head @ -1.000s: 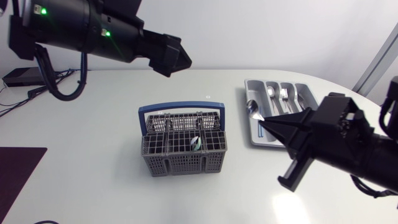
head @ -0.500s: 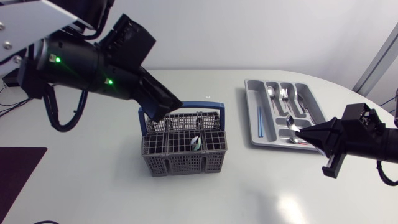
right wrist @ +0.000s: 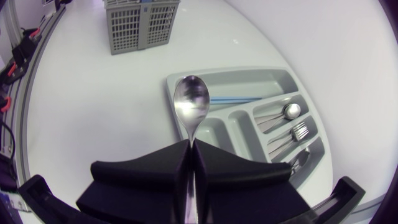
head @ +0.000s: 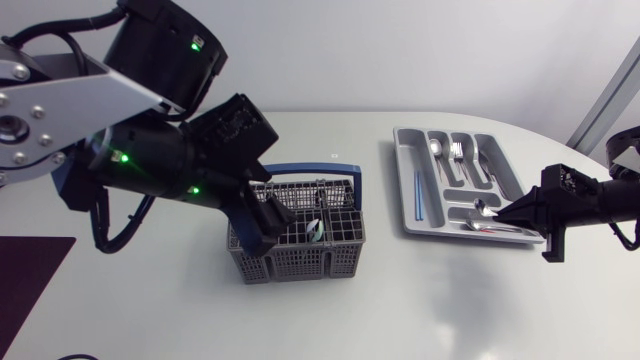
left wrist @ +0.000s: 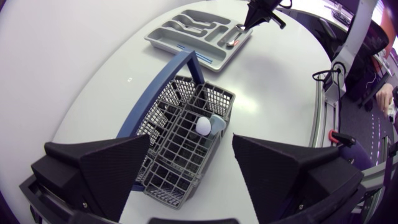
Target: Unload the cutlery basket into the drawer organizer.
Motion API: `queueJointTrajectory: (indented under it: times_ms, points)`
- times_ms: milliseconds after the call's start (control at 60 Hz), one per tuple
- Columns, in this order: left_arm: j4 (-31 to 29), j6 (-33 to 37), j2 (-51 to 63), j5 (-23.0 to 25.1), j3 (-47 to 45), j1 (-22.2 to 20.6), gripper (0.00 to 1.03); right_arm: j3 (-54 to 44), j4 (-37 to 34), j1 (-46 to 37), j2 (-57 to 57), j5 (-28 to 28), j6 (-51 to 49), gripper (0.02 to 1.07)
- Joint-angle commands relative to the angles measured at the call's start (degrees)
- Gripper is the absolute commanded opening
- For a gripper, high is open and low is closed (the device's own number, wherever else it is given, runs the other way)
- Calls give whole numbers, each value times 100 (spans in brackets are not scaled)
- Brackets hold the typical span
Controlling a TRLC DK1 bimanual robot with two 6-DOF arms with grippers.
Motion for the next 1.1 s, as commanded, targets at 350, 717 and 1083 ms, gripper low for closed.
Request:
queueJointTrajectory:
  times_ms: [350, 717, 1083]
  points:
    - [175, 366, 127, -219, -418, -401, 98, 1183, -30, 317, 1485, 1026, -1090, 8]
    - [368, 322, 497, -219, -488, -612, 98, 929, 981, 607, 1784, 1474, -923, 35]
    - [816, 278, 787, -615, -470, -682, 98, 252, 1122, 511, 642, 1052, -326, 68]
